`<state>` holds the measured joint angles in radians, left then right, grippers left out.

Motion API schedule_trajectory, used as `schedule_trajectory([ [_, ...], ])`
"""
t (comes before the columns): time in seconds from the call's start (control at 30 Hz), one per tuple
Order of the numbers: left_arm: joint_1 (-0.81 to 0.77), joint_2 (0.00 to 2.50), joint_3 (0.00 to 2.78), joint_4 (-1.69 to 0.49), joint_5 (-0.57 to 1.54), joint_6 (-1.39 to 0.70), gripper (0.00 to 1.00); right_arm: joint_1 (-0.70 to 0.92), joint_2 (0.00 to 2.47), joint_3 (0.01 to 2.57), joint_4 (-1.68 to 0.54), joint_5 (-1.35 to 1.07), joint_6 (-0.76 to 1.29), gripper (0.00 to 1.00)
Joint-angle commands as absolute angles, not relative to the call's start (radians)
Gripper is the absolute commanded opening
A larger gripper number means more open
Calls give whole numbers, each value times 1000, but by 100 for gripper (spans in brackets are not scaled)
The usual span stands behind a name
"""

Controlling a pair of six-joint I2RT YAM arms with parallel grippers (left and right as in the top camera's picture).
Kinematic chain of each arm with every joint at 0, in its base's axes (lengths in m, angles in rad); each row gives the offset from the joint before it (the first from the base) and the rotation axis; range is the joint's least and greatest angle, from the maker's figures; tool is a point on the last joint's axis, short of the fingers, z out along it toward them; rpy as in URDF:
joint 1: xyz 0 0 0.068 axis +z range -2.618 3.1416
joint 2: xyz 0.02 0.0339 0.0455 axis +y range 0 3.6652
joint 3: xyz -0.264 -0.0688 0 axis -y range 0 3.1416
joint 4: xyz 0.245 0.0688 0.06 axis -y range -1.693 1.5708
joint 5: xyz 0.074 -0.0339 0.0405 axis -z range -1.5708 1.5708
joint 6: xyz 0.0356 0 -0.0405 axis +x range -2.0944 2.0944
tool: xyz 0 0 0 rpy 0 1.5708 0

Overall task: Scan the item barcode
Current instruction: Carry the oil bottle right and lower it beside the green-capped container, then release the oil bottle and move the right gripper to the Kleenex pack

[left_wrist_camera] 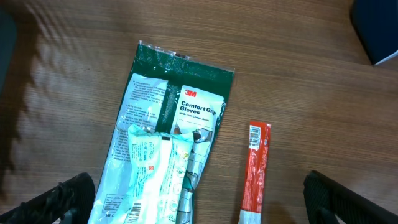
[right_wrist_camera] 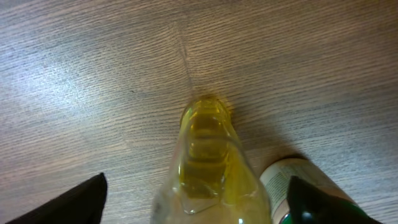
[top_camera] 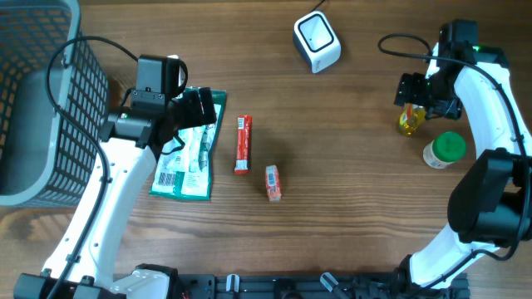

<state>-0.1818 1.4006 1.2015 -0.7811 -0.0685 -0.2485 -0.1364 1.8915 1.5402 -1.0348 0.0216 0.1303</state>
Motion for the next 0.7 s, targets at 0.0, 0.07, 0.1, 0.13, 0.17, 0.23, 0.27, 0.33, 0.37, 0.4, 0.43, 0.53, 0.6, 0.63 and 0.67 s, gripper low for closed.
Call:
schedule_trajectory([
  [0.0,-175,1402,1205,-779,-60,-247,100,-133,1890,1539,-1047,14,133,99],
  [0.07,-175,1402,1205,-779,-60,-247,100,-133,1878,1572,-1071,48,136,99],
  [0.1,-175,1402,1205,-779,-60,-247,100,-133,1868,1611,-1100,72,150,100],
  [0.13,-175,1402,1205,-778,-60,-247,100,-133,1861,1649,-1125,81,160,99],
  [0.17,-175,1402,1205,-779,-60,-247,100,-132,1854,1681,-1145,80,160,100],
  [0.23,-175,1402,1205,-778,-60,-247,100,-127,1835,1762,-1192,77,159,100],
  [0.27,-175,1402,1205,-778,-60,-247,100,-121,1826,1803,-1219,78,159,100],
  [0.33,-175,1402,1205,-779,-60,-247,100,-107,1805,1863,-1264,72,160,99],
  [0.37,-175,1402,1205,-778,-60,-247,100,-96,1792,1885,-1283,59,159,99],
  [0.4,-175,1402,1205,-779,-60,-247,100,-83,1778,1901,-1299,37,156,98],
  [0.43,-175,1402,1205,-778,-60,-247,100,-67,1763,1909,-1312,6,156,97],
  [0.53,-175,1402,1205,-778,-60,-247,100,-10,1727,1910,-1360,-131,113,93],
  [0.6,-175,1402,1205,-778,-60,-247,100,36,1721,1910,-1409,-233,102,90],
  [0.63,-175,1402,1205,-779,-60,-247,100,60,1721,1909,-1428,-269,105,89],
  [0.67,-175,1402,1205,-779,-60,-247,100,94,1723,1902,-1441,-302,107,88],
])
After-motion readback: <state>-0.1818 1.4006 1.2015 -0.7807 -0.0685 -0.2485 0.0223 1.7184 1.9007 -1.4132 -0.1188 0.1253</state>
